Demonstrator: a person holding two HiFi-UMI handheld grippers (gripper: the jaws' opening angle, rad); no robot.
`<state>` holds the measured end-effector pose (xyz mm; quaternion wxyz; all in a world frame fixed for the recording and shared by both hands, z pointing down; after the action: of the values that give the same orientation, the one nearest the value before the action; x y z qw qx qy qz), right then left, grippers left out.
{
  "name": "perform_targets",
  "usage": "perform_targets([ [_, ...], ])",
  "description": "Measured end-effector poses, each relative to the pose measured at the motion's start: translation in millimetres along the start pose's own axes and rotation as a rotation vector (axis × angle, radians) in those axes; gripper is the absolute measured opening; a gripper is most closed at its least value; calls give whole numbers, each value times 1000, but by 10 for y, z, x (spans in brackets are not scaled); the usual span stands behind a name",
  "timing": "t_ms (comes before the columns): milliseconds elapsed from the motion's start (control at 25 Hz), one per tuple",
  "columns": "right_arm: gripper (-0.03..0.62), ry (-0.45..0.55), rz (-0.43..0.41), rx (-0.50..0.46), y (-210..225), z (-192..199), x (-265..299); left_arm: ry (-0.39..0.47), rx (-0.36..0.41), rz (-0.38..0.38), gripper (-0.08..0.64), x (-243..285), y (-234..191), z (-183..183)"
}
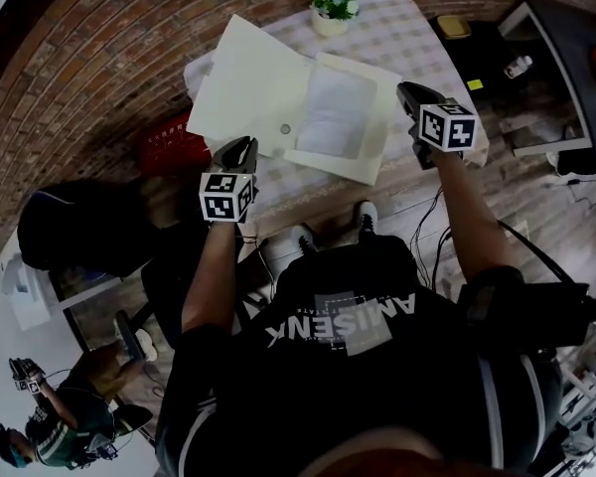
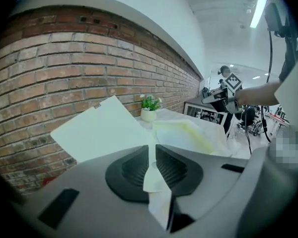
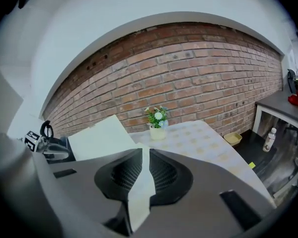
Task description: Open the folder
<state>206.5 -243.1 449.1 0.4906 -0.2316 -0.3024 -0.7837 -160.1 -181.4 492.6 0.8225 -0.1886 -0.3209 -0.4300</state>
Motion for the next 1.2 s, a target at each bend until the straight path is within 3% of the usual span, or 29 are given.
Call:
perform_targets([
  [160,71,34,-25,-37,-185,-111,-226,87,17,19,49,-127,139,-289],
  [440,64,111,-61,-87,-492,-308,-620,243,-29,101,22,-495,359,-763],
  [640,58,163,-80,-119,-691,-435,-871,326,-58,112,14,-741,425,-1033],
  [1200,48,297,-35,-177,-968,-687,-1396,416,-78,-21,12,-1264,448,-1355],
])
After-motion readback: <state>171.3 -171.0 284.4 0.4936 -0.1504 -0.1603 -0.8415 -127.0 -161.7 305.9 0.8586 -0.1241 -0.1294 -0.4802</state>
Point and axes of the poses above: the fingertips, and each gripper's own axes: x forward along the fingers, y to its right, z out of its underside, the point moved 3 cm from there along -x, backward along the fingers, and after that the axes turned 13 degrees about -y, right-handed, at the moved point
